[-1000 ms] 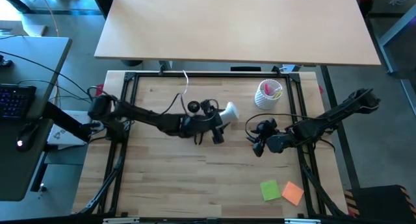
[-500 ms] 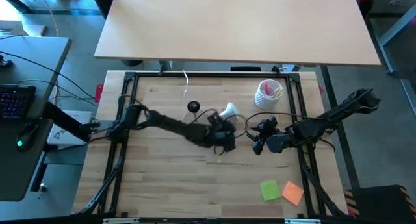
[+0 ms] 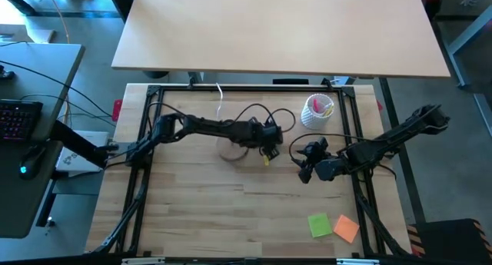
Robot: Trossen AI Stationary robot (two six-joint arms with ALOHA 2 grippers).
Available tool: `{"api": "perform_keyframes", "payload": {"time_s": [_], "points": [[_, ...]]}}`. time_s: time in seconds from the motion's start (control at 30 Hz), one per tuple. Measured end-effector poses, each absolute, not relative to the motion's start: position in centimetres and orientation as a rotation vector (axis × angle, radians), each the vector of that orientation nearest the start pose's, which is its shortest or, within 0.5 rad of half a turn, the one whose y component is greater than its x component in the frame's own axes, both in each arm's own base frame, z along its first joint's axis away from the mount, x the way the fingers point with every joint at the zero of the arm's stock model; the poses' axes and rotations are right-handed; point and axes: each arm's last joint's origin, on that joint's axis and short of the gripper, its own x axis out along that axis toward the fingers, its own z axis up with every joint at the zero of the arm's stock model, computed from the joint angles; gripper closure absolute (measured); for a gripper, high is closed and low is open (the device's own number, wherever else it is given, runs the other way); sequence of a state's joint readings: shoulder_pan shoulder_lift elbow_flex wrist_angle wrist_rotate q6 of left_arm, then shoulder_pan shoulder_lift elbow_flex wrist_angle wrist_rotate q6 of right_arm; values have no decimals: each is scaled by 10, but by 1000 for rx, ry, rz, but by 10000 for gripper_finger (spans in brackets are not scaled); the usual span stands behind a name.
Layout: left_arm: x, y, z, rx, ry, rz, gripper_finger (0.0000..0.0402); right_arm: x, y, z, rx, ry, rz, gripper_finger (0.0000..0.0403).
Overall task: Screw lightbulb
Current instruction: Insert the lightbulb into the lamp
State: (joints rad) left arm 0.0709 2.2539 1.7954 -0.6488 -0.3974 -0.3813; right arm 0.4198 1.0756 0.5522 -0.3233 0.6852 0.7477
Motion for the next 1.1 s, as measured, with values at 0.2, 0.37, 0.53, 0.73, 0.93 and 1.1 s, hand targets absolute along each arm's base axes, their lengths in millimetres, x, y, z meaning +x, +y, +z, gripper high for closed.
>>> {"api": "perform_keyframes", "payload": {"time_s": [0.2,0.37,0.53,0.73,0.93,1.1], "points": [[472,60,160,-192,1035,609,153,187,63,198,257,577,-488,215],[475,59,152,-185,1046,568,153,187,64,198,256,576,-487,215],[478,54,151,-155,1046,518,164,187,64,198,258,573,-484,215],[483,52,154,-133,1002,493,248,186,70,199,267,566,-460,215],[485,52,158,-94,977,480,336,180,82,200,254,525,-454,215],[488,48,167,-53,926,462,390,173,93,201,258,482,-450,215]]}}
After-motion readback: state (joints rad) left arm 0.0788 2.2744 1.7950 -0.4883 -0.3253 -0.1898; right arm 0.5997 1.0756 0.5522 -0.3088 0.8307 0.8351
